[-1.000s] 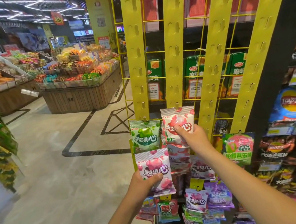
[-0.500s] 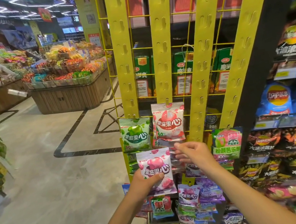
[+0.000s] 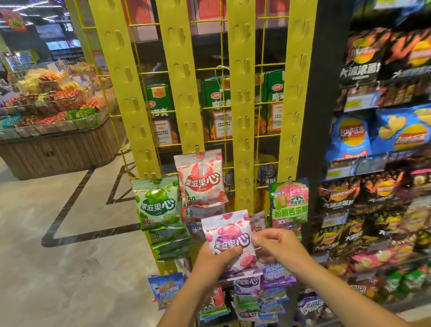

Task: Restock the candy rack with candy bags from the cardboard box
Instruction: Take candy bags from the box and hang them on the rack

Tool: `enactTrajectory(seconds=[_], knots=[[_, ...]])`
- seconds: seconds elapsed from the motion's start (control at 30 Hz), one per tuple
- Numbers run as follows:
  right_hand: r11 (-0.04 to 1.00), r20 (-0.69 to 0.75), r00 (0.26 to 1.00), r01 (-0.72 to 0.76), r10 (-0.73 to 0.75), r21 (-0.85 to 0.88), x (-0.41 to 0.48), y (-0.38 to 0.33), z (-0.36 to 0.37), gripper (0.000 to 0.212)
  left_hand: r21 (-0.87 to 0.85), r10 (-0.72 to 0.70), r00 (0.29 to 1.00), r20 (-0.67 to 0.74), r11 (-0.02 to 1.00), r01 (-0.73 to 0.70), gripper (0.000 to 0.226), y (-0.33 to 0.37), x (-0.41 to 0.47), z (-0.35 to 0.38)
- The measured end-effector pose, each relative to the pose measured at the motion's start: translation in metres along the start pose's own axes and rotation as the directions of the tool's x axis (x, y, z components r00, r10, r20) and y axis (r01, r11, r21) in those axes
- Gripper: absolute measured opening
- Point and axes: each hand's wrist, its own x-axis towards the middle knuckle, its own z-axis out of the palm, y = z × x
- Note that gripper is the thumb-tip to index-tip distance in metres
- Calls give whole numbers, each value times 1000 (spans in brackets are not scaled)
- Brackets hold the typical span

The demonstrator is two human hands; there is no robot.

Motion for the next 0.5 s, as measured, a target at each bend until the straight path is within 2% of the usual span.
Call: enactTrajectory(seconds=[0.13,0.27,0.4,0.5], knots=[[999,-29,1000,-11,9,-48,-6,10,-16,7,-47,-29,999,41,998,31,47,0,9,19],[999,-73,996,-46,44,-28,-7,13,-29,15,-180,-76,994,82,980,90,21,-1,20,33],[999,-128,992,-10,16,51,-3,9,-36,11,-244,-90,996,-11,966,84,26,-3,30,40],[995,-205,979,22,-2,97,5,7,-37,20,-234,-78,993,-89,971,55,23,-2,34,40]])
